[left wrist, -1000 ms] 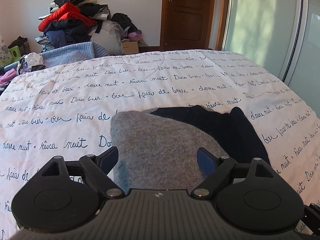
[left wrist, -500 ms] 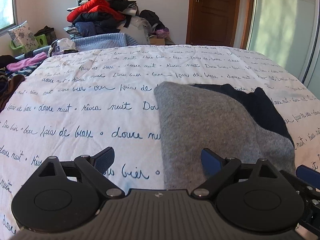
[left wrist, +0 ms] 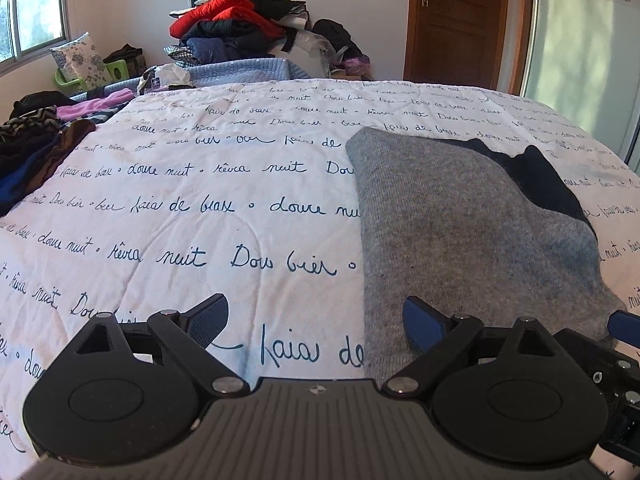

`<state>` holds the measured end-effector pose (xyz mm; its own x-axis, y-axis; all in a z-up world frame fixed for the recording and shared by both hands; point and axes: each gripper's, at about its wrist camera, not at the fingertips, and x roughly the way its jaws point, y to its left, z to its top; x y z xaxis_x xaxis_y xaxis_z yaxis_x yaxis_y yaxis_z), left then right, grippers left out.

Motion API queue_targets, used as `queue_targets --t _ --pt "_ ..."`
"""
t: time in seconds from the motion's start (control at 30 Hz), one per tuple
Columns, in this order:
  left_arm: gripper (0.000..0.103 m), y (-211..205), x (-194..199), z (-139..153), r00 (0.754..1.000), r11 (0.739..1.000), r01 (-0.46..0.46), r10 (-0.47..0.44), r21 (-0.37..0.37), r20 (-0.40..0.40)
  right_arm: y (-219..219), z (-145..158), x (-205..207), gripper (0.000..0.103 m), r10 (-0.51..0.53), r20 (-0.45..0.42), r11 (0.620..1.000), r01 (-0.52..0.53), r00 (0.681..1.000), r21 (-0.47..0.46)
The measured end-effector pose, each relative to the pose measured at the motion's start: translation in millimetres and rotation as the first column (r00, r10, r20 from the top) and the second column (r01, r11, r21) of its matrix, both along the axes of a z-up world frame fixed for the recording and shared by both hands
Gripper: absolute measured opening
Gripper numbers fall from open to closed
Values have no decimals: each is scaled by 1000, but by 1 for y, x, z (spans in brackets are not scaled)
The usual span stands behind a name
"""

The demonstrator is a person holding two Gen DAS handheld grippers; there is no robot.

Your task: Fold small clothes

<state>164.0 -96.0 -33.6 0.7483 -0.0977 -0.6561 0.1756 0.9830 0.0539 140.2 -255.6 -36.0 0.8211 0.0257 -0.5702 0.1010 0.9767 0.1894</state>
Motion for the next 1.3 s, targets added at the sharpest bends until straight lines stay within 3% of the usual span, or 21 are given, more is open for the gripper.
queue_targets --t 0.4,0.87,1.3 --pt "94 12 -17 -8 1000 1000 -16 16 -20 -24 14 -9 -18 73 50 -37 999 -50 998 -12" --pt "95 16 -27 -9 1000 1000 -18 18 8 -1 19 -14 -26 74 74 -61 997 -76 995 -25" --pt "95 13 -39 -16 1000 999 -22 22 24 -14 19 -17 -30 82 59 -66 997 -62 996 -48"
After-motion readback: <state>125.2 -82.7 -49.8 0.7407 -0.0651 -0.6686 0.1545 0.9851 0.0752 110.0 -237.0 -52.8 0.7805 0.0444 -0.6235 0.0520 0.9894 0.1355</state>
